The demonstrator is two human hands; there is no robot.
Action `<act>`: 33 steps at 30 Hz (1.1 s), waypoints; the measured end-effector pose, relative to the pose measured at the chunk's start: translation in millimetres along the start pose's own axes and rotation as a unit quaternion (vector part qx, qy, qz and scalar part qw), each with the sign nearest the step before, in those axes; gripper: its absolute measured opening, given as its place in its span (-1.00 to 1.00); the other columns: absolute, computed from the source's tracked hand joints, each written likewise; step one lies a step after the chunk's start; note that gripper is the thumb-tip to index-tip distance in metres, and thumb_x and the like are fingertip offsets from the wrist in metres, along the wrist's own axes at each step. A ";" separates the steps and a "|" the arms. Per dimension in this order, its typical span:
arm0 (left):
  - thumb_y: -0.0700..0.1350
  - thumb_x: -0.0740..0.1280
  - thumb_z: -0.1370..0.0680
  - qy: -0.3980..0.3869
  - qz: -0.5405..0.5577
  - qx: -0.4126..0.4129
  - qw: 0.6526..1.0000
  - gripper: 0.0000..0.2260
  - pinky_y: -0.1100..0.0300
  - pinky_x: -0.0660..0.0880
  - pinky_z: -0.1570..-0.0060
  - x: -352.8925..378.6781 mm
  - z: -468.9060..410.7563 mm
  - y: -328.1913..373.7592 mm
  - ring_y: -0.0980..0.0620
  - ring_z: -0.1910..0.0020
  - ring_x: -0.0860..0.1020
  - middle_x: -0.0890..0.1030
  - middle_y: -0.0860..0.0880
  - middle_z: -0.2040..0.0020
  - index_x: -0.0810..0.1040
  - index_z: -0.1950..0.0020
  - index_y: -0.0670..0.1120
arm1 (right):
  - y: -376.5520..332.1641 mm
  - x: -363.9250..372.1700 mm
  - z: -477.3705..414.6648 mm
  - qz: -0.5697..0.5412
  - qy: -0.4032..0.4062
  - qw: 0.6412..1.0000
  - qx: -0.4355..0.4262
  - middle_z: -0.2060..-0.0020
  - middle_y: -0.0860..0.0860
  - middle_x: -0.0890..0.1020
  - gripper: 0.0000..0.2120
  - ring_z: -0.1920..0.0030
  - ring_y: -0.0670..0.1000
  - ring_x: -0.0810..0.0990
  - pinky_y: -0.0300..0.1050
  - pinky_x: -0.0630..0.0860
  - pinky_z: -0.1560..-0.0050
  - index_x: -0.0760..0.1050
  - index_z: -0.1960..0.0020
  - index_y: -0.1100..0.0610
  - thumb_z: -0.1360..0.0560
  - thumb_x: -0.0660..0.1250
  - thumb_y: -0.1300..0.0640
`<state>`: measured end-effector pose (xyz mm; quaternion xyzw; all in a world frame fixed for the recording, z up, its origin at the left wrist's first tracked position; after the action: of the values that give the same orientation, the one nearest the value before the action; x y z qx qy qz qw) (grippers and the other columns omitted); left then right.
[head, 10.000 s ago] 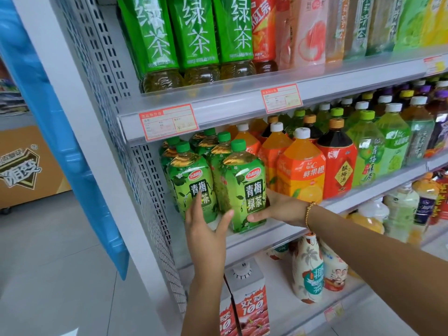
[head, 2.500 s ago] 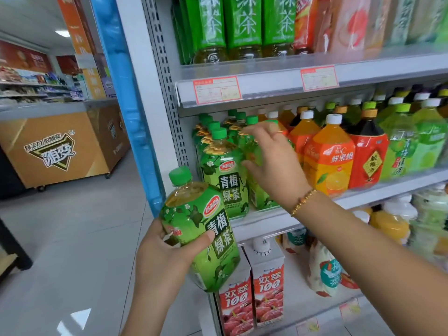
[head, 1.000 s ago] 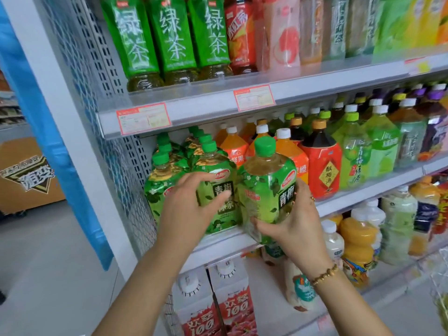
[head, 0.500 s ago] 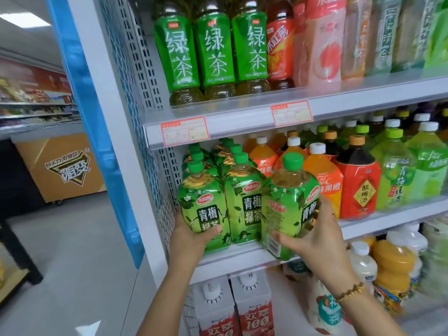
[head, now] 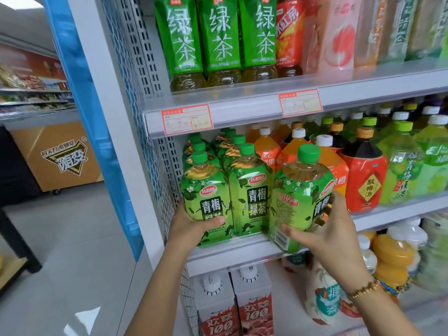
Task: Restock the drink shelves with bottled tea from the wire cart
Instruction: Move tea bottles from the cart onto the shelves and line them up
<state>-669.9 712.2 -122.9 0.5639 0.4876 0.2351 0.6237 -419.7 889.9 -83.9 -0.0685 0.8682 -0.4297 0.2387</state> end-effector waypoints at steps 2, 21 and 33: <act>0.04 0.65 -0.11 0.002 0.000 0.007 1.000 -0.11 -0.02 0.42 -0.28 1.5 -0.6 0.5 0.01 -0.16 0.53 0.58 0.07 -0.17 0.35 -0.36 0.03 | -3.9 -2.9 1.2 -0.004 0.007 1.000 -0.012 -0.24 -0.06 0.38 0.00 -0.27 -0.08 0.33 -0.15 0.31 -0.29 0.17 -0.40 0.16 -0.12 0.63 0.01; 0.04 0.63 -0.18 0.024 0.008 0.027 0.999 -0.02 0.08 0.43 -0.25 32.1 3.8 16.3 -0.04 -0.24 0.49 0.52 0.00 -0.29 0.19 -0.49 0.00 | 0.7 -0.4 -2.4 0.042 0.023 0.999 0.002 -0.42 0.14 0.26 0.11 -0.42 0.09 0.23 -0.25 0.16 -0.27 0.02 -0.49 0.24 -0.18 0.61 -0.02; 0.48 -0.12 -0.44 0.045 0.283 0.003 0.958 -0.26 -0.05 -0.02 -0.48 -3.4 -38.8 21.7 -0.02 -0.52 0.11 0.13 0.03 -0.54 0.08 -0.53 0.14 | -5.3 -4.6 -2.3 0.045 0.033 0.998 -0.007 -0.19 0.00 0.38 0.01 -0.24 0.00 0.37 -0.16 0.34 -0.21 0.14 -0.41 0.25 -0.15 0.63 0.04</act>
<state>-699.6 733.3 -97.2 0.6698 0.3362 0.4259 0.5069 -417.2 889.7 -76.9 -0.0167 0.8809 -0.4145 0.2280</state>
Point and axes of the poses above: each hand's wrist, its own z-axis away from the middle knuckle, its own x-axis out of the palm, y = z × x, the point moved 10 cm from there along -z, towards the middle knuckle
